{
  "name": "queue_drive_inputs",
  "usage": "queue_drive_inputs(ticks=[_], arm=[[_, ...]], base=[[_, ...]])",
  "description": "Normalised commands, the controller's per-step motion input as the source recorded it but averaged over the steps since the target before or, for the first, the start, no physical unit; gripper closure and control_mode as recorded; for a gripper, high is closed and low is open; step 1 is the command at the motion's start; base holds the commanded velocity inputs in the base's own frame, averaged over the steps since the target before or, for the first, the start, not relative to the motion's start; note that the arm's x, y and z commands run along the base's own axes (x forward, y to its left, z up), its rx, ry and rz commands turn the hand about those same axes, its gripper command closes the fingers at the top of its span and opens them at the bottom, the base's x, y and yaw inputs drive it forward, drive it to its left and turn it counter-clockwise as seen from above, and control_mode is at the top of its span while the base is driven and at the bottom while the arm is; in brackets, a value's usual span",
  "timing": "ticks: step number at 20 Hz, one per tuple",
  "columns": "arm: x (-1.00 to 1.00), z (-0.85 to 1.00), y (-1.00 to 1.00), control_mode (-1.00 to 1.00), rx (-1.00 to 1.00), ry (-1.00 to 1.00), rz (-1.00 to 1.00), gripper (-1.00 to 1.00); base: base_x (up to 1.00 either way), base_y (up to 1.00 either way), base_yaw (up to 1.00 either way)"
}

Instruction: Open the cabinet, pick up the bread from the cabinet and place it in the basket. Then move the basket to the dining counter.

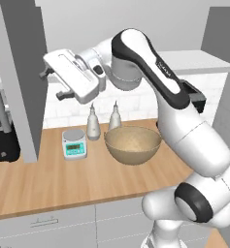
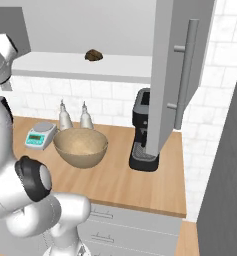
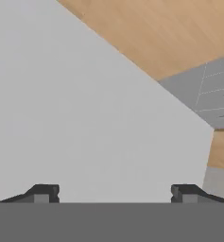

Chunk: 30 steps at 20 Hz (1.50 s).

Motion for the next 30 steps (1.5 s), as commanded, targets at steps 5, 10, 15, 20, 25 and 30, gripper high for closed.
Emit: queue_drive_inputs(ticks=[5,10,15,20,25,30], arm=[[0.1,-0.45,-0.98,-1.0,0.0,0.0,-0.05,-1.0],[0.19,-0.35,-0.84,-1.0,-0.09,-0.39,-0.03,-1.0],[0.0,-0.52,-0.41,-1.0,-0.46,-0.4,0.05,-1.0],[-0.01,-0.61,-0.37,-1.0,-0.78,-0.41,0.15,-1.0],[0.32,-0.15,-0.25,-1.0,-0.64,-0.76,0.17,-1.0],[0.75,0.13,-0.6,-1.0,-0.23,-0.61,0.1,-1.0]], base=[[0.0,0.0,0.0],[0.0,0.0,0.0],[0.0,0.0,0.0],[0.0,0.0,0.0],[0.0,0.0,0.0],[0.0,0.0,0.0]])
